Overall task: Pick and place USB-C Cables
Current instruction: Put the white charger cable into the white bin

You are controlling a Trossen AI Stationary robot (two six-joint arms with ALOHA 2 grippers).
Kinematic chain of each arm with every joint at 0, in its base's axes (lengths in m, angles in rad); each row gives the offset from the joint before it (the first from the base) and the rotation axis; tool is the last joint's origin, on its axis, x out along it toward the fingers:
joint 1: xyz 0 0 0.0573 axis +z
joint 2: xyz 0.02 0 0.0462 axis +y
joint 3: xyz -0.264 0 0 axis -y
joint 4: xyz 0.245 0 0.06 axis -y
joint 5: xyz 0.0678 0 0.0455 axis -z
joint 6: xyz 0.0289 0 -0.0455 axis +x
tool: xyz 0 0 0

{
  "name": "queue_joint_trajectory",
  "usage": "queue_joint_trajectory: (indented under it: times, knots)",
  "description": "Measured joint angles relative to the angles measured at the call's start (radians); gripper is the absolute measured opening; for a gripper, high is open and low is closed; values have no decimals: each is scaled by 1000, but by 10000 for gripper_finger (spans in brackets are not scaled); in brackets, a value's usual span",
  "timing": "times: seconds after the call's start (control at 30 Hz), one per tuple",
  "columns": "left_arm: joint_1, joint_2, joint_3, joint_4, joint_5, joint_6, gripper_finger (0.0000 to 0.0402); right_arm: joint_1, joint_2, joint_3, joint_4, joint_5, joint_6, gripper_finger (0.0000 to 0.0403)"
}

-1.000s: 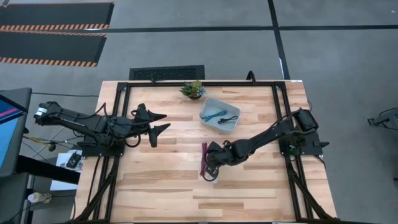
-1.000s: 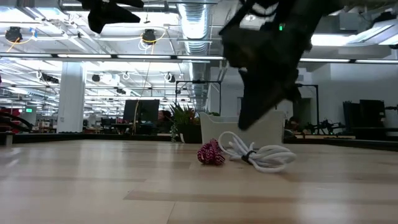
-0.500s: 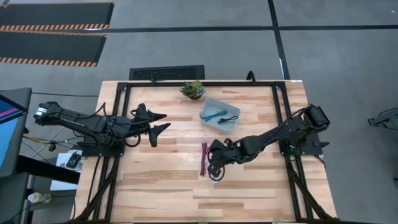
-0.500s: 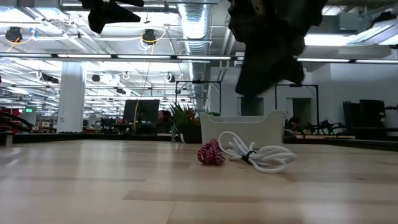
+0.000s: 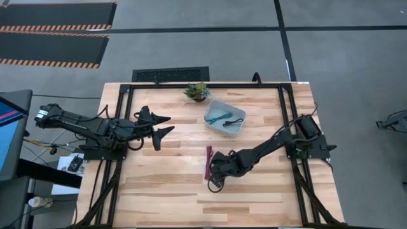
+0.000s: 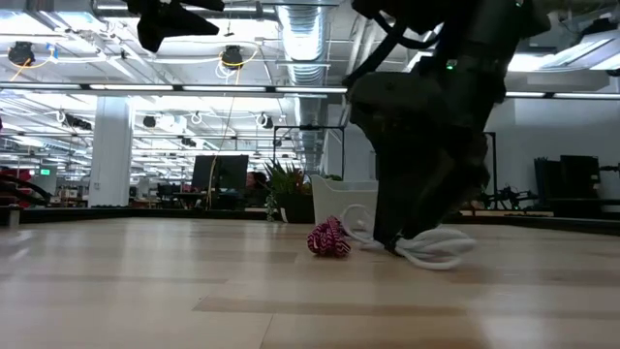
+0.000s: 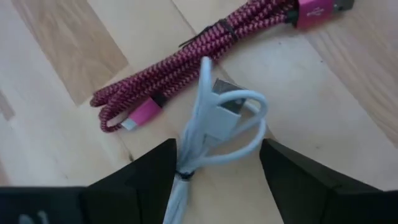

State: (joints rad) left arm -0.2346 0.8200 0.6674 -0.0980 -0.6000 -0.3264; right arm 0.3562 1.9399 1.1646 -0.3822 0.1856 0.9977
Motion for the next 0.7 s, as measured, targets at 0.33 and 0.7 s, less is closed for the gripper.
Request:
queue_joint_trajectory:
  times: [0.33,0.7]
  knots:
    - [4,0,0,0,-17,0,203,-33,5,15,-187,7,91,144]
    - [38,0,0,0,-4,-8,203,-44,3,53,-222,7,32,15]
